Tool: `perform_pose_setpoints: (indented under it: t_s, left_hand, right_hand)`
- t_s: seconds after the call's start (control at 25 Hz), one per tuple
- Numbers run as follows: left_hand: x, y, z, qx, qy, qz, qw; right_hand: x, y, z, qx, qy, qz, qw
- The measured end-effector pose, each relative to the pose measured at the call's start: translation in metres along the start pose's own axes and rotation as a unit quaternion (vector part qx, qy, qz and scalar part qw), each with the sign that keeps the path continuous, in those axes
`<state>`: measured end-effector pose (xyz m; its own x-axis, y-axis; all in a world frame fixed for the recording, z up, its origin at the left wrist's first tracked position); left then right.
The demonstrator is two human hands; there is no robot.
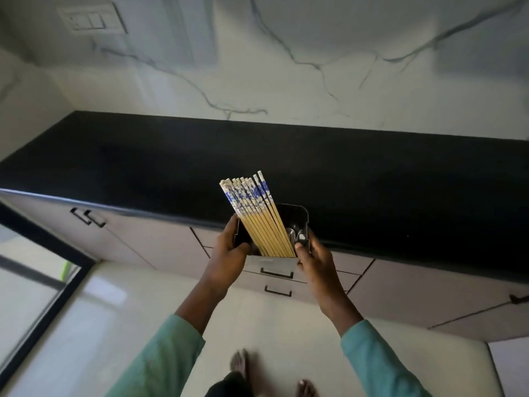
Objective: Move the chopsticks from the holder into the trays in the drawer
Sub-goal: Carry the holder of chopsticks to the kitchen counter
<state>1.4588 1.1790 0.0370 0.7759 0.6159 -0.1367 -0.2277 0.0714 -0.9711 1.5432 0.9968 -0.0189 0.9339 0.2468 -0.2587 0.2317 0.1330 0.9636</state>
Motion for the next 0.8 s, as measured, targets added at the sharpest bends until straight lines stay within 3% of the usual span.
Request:
perform_pose_setpoints:
  t_s: [0.44, 0.8]
  left_hand:
    - [0.219, 0.018, -0.033, -0.025, 0.145, 0.034, 0.989]
    - [0.262, 0.043, -0.048, -0.062, 0.174, 0.039, 0.982]
  right_hand:
    - [0.150, 0.025, -0.052, -0.015, -0.116, -0.040, 0.992]
    - [0.173, 0.033, -0.065, -0.006, -0.163, -0.052, 0.985]
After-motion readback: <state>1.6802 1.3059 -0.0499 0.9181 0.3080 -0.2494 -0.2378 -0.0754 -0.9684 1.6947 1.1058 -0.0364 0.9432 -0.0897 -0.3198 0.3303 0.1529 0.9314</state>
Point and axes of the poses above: each hand's wrist, its own x-axis towards the middle knuckle, its own z-axis out of the back of the hand, y = z × x, the point moved 9 cm from there along x, towards the middle knuckle, and after that the axes turned 11 degrees about -y, right-handed, at the moved point
